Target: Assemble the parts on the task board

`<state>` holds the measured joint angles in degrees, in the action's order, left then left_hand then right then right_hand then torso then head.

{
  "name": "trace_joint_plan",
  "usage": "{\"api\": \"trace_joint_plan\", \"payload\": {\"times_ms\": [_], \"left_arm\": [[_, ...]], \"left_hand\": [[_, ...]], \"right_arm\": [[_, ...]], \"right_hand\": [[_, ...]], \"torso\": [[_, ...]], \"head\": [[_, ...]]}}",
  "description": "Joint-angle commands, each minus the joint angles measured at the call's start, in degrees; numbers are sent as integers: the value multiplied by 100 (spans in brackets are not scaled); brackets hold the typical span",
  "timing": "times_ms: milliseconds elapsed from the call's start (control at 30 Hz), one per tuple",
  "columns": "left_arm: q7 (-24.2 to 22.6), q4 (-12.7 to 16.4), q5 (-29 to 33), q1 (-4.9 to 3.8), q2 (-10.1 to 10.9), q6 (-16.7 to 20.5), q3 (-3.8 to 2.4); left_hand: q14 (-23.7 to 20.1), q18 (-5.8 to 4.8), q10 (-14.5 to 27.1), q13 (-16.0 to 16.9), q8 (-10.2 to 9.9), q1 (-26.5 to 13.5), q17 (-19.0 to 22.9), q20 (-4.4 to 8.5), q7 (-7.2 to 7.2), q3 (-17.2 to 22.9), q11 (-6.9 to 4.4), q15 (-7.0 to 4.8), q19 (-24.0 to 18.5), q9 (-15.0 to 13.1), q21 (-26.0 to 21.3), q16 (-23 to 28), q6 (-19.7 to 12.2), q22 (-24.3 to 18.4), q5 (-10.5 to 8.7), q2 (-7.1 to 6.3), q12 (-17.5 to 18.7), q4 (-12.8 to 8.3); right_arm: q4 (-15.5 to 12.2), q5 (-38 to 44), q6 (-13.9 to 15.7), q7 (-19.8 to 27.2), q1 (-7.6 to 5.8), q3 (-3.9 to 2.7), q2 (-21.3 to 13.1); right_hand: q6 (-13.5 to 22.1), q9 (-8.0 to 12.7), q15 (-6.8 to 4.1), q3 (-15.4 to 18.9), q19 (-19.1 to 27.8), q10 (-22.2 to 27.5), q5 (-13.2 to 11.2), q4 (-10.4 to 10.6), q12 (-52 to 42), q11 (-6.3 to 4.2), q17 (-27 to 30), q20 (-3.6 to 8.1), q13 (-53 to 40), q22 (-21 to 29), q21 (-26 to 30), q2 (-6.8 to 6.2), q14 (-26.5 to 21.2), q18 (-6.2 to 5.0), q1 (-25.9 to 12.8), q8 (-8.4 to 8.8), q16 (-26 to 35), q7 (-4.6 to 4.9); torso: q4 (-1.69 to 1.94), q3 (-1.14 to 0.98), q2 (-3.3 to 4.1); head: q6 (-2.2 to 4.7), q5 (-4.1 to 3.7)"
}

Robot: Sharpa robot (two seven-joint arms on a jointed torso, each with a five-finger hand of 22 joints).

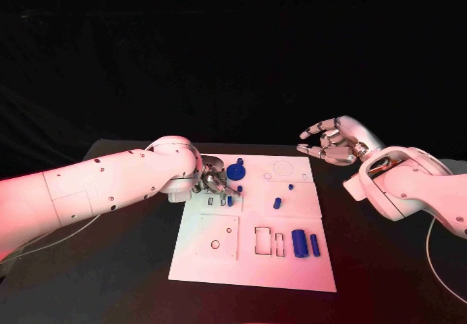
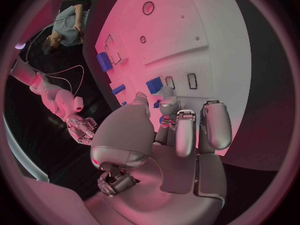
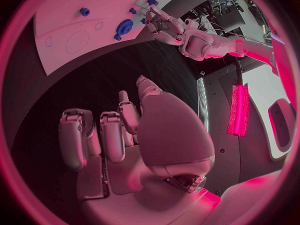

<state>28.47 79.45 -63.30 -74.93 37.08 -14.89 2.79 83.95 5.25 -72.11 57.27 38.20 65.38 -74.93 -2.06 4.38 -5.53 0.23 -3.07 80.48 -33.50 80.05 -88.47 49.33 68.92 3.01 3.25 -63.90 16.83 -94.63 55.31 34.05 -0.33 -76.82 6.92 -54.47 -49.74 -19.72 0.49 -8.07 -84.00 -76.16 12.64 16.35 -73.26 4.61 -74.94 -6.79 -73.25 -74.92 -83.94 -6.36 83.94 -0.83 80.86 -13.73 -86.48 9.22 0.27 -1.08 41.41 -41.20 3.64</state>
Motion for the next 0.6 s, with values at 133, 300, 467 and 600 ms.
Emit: {"api": "trace_joint_plan", "payload": {"times_ms": [133,300,467,600], "left_arm": [[47,-28,-21,-9,-45,-287,12],[44,-23,9,-8,-56,-296,17],[36,-11,43,-8,-64,-270,18],[29,-4,92,-8,-65,-233,18]], "left_hand": [[549,-116,58,-16,28,124,-1329,-14,7,-23,7,-20,33,-51,49,-26,-72,24,-1,70,29,-11],[550,-117,67,-18,34,232,-1331,-17,7,8,7,-19,31,-88,59,-27,-92,40,0,89,32,-15],[549,-118,70,-15,38,347,-1329,-19,5,68,4,-20,29,-123,67,-25,-104,51,1,115,30,-15],[550,-119,71,-13,41,416,-1332,-20,2,115,2,-21,27,-145,72,-27,-108,58,1,131,29,-15]], "right_arm": [[4,24,-77,-27,4,1,2],[10,30,-79,-39,5,1,5],[26,38,-81,-50,7,2,17],[36,44,-79,-58,11,2,23]], "right_hand": [[-30,-4,-35,-42,-231,25,26,6,20,-27,-549,52,5,-1146,20,-19,383,-81,9,-26,27,-1],[-27,-3,-36,-45,-232,24,38,7,19,-28,-550,53,4,-1147,19,-19,383,-81,7,-28,27,-1],[-25,-2,-37,-51,-230,26,51,8,23,-29,-548,54,8,-1144,24,-16,383,-82,6,-31,28,-1],[-25,-2,-37,-51,-230,26,51,8,23,-29,-548,54,8,-1144,24,-16,383,-82,6,-31,28,-1]], "torso": [[4,1,-1],[3,0,2],[2,-4,-2],[6,-5,3]], "head": [[-16,-8],[-33,-11],[-44,-4],[-46,-2]]}}
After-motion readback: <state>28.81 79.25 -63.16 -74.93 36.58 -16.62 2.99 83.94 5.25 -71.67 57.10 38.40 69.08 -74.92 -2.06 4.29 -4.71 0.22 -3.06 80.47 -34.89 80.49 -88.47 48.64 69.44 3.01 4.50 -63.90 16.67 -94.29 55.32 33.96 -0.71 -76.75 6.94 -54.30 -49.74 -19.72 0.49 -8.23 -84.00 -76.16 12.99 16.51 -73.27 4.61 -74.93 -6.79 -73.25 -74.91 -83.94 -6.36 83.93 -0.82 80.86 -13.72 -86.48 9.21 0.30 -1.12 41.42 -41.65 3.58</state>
